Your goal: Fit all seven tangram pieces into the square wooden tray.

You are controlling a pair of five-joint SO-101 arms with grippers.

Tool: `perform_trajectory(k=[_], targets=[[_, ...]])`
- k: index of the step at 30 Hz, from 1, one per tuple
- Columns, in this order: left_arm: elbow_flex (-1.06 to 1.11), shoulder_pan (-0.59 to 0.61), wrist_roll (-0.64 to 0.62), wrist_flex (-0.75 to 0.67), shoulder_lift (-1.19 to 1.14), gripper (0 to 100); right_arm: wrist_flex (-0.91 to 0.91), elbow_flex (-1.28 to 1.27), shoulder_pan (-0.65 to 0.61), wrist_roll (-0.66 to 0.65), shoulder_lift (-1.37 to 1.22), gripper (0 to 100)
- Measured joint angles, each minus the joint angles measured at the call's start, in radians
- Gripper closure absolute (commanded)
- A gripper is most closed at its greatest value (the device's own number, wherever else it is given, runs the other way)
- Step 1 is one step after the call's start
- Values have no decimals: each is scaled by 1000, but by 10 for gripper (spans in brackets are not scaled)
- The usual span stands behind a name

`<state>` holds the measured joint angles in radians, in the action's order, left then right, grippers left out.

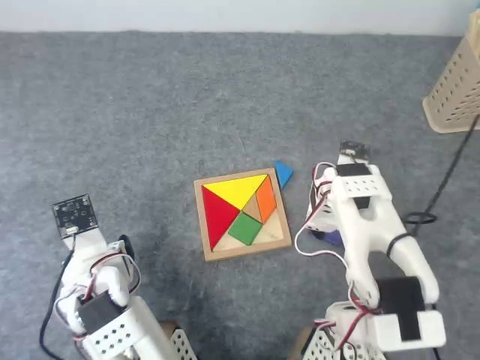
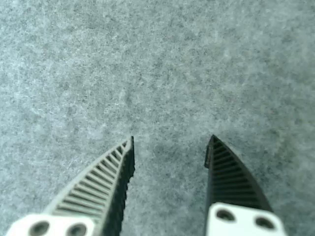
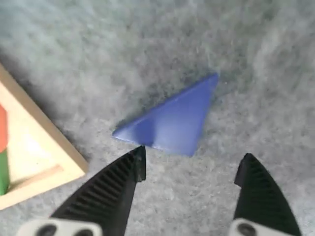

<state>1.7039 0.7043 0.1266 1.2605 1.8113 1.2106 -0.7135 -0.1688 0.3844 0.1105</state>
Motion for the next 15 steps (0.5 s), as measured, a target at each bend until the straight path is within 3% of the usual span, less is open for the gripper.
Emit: perform_trajectory(k=[15], targets=[[0, 0, 0, 0, 0, 775, -123, 17, -6, 5, -75, 746]])
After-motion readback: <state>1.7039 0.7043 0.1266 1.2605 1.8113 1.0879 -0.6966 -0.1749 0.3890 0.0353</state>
